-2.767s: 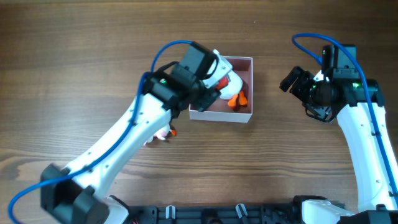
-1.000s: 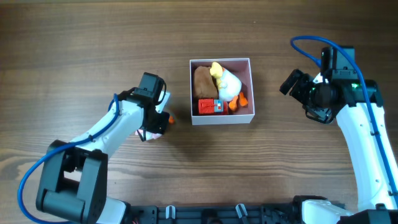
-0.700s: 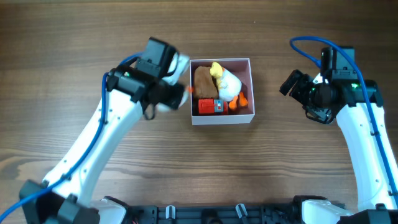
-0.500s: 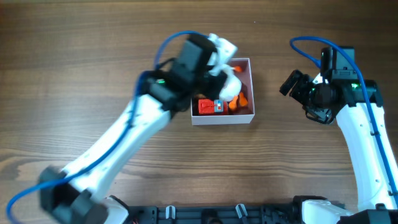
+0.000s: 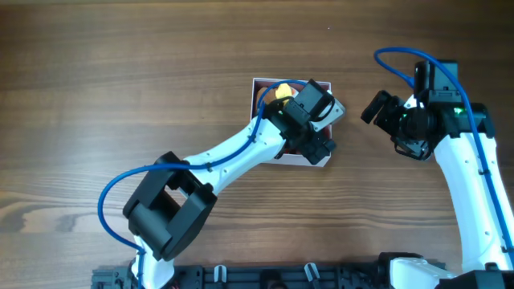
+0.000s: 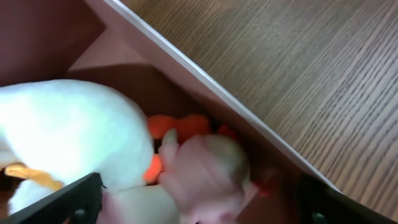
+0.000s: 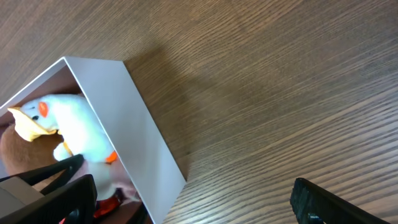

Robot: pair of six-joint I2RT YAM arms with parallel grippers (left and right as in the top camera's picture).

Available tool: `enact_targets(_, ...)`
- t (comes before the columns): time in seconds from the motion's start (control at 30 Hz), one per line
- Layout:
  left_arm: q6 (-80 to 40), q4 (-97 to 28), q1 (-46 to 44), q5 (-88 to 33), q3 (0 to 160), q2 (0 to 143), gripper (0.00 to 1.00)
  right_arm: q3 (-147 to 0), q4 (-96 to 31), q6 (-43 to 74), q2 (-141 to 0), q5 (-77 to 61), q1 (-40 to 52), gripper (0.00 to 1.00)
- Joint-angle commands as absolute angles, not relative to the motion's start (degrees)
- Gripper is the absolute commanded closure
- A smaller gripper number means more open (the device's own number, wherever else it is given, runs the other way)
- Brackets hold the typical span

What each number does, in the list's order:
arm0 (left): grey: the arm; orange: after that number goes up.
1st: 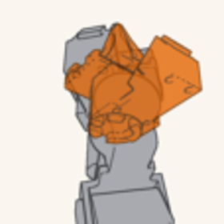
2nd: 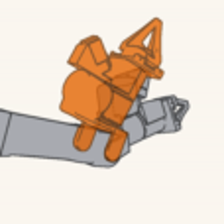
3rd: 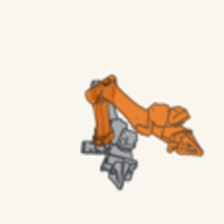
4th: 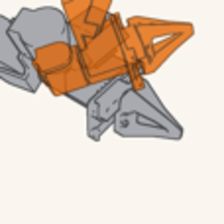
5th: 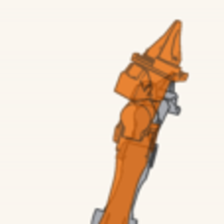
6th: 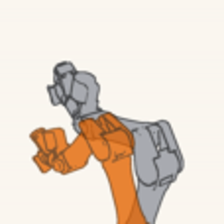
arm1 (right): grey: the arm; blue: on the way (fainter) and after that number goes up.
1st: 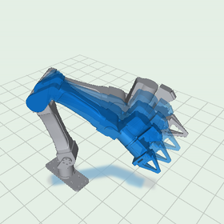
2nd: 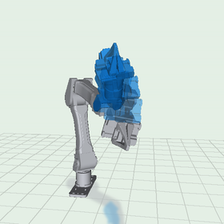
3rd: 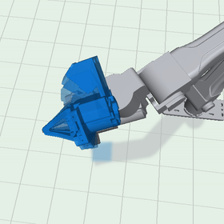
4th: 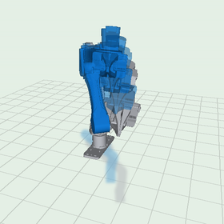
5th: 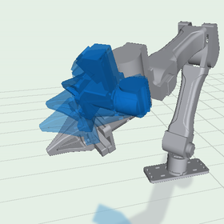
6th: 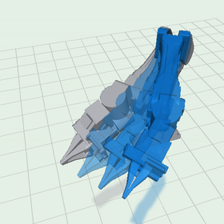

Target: Pack container

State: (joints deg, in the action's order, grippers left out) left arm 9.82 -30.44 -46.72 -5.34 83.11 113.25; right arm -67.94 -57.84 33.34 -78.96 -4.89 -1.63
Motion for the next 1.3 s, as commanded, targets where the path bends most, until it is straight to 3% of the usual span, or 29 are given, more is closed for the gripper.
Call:
enact_targets(0.0, 10.1, -30.9, -47.0, -0.8, 83.4, 107.4, 0.00, -67.9, -57.8, 33.0, -79.4, -3.9, -1.8, 0.01)
enact_targets(0.13, 10.1, -32.0, -47.0, 4.6, 83.4, 99.4, 0.00, -67.9, -57.7, 33.0, -79.4, -3.9, -1.8, 0.00)
enact_targets(0.2, 4.6, -36.8, -46.7, 13.9, 83.4, 93.3, 0.00, -67.9, -57.1, 27.1, -79.4, -3.9, -1.8, 0.01)
enact_targets(0.27, -0.7, -44.6, -45.0, 20.5, 83.4, 88.1, 0.00, -69.3, -56.1, 19.8, -78.0, -3.9, -1.8, 0.08)
enact_targets(0.37, -11.6, -56.4, -37.6, 24.1, 83.4, 77.5, 0.00, -75.0, -54.8, 16.1, -69.0, -4.7, -1.8, 0.00)
enact_targets(0.47, -28.4, -64.2, -25.9, 23.4, 83.4, 66.3, 0.00, -76.1, -50.7, 8.1, -56.6, -17.4, -1.8, 0.00)
enact_targets(0.67, -28.9, -74.7, -10.2, 24.1, 83.4, 54.3, 0.00, -76.1, -58.1, 7.0, -42.9, -22.0, -1.8, 0.00)
enact_targets(1.27, -29.0, -74.7, -9.2, 24.1, 83.4, 53.3, 0.00, -76.1, -60.9, 7.9, -42.9, -22.0, -1.8, 0.00)
